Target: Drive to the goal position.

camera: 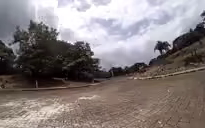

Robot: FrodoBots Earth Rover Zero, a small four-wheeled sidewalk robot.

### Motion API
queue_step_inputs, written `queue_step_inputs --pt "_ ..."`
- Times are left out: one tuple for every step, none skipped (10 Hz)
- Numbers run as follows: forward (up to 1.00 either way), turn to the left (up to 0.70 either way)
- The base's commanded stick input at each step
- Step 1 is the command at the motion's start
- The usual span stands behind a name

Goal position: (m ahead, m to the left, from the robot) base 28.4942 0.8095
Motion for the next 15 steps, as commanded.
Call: queue_step_inputs --pt "0.70 0.00" --pt "0.70 -0.02" --pt "0.70 -0.27" --pt "0.70 -0.25" --pt "0.70 0.00" --pt "0.70 0.00" --pt "0.70 0.00" --pt "0.70 0.00" --pt "0.70 0.00" --pt "0.70 0.00" --pt "0.70 -0.25" --pt "0.70 -0.03" --pt "0.70 0.00" --pt "0.70 0.00" --pt "0.70 0.00"
